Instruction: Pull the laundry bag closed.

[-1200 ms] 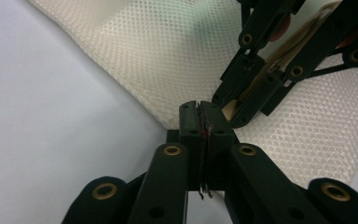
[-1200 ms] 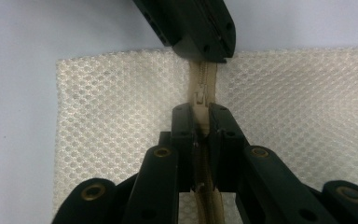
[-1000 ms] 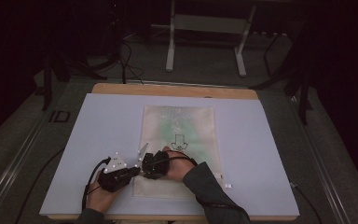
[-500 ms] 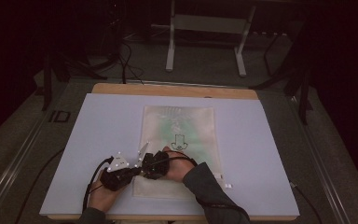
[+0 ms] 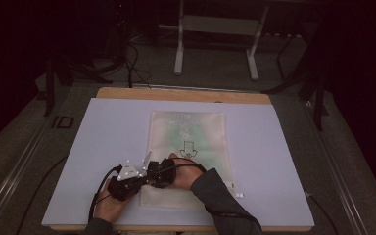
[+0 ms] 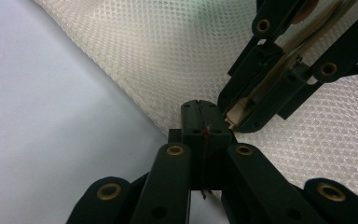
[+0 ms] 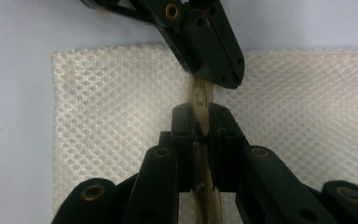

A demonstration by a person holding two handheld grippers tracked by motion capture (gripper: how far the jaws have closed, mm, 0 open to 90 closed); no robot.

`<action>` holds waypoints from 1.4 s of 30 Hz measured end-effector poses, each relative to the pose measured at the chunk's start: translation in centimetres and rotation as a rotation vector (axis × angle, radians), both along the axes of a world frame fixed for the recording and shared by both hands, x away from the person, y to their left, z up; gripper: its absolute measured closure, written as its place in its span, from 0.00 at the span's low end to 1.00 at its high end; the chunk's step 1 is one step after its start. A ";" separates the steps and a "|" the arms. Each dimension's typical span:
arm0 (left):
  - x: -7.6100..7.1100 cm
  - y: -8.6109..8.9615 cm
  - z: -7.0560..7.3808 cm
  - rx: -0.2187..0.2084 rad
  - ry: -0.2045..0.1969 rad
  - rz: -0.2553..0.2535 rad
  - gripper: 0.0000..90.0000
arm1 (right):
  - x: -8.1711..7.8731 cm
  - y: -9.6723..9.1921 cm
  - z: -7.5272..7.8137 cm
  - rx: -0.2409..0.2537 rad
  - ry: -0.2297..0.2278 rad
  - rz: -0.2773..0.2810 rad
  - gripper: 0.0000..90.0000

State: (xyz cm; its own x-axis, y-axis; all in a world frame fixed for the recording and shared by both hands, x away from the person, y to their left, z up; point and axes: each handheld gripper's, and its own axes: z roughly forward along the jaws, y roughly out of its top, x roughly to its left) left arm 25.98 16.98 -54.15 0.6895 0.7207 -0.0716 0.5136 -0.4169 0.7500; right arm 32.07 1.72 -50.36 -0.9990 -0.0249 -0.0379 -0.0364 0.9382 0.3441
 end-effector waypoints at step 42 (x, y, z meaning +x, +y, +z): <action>-0.1 0.0 0.0 0.005 -0.013 0.011 1.00 | 0.1 -3.0 0.6 -0.045 0.012 -0.017 0.91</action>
State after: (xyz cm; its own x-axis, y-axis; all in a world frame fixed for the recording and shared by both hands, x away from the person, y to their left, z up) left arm 25.84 16.95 -54.18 0.6825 0.7285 -0.0588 0.5082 -0.4152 0.7545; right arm 32.22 -1.33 -49.78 -0.9996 -0.0092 -0.0253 -0.0164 0.9532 0.3020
